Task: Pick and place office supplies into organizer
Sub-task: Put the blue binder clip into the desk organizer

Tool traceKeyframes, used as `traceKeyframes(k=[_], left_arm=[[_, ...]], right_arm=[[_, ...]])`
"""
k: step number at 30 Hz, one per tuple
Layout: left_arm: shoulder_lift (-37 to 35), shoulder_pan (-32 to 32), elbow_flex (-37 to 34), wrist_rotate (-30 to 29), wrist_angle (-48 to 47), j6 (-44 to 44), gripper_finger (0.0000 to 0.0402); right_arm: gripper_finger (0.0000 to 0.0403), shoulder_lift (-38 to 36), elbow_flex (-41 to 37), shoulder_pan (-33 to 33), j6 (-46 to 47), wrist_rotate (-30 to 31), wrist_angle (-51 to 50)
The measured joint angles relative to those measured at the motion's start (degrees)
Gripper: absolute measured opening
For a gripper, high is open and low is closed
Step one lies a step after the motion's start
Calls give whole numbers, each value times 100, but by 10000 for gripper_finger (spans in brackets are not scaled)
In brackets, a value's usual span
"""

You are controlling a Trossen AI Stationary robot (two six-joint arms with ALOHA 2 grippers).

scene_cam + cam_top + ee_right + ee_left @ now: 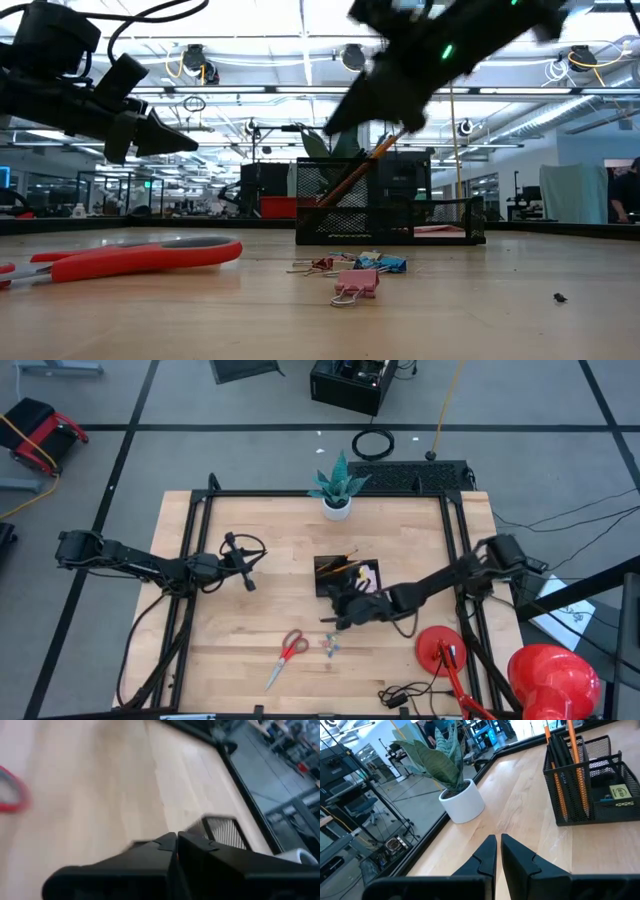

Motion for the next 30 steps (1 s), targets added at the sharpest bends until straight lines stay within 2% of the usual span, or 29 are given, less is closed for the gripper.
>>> traceKeyframes(k=[2,7,10,14,19,23,30], left_arm=[[-1,-2,0,1,1,1,31],[-1,-2,0,2,0,-93,31],[0,-2,0,2,2,-107,31],[0,-2,0,2,2,-116,31],[0,-2,0,4,-5,-137,31],[-2,-2,0,6,-58,-142,31],[0,-2,-2,7,-174,-182,31]], right_arm=[[12,-242,0,138,9,-350,-149],[6,-513,0,334,395,-2096,-507],[5,-373,-28,404,875,-2561,-406],[11,13,-221,509,935,-3136,-307],[25,339,-281,586,926,-3591,-267],[40,383,-286,583,1080,-3602,-163],[87,384,-286,582,1145,-4020,98]])
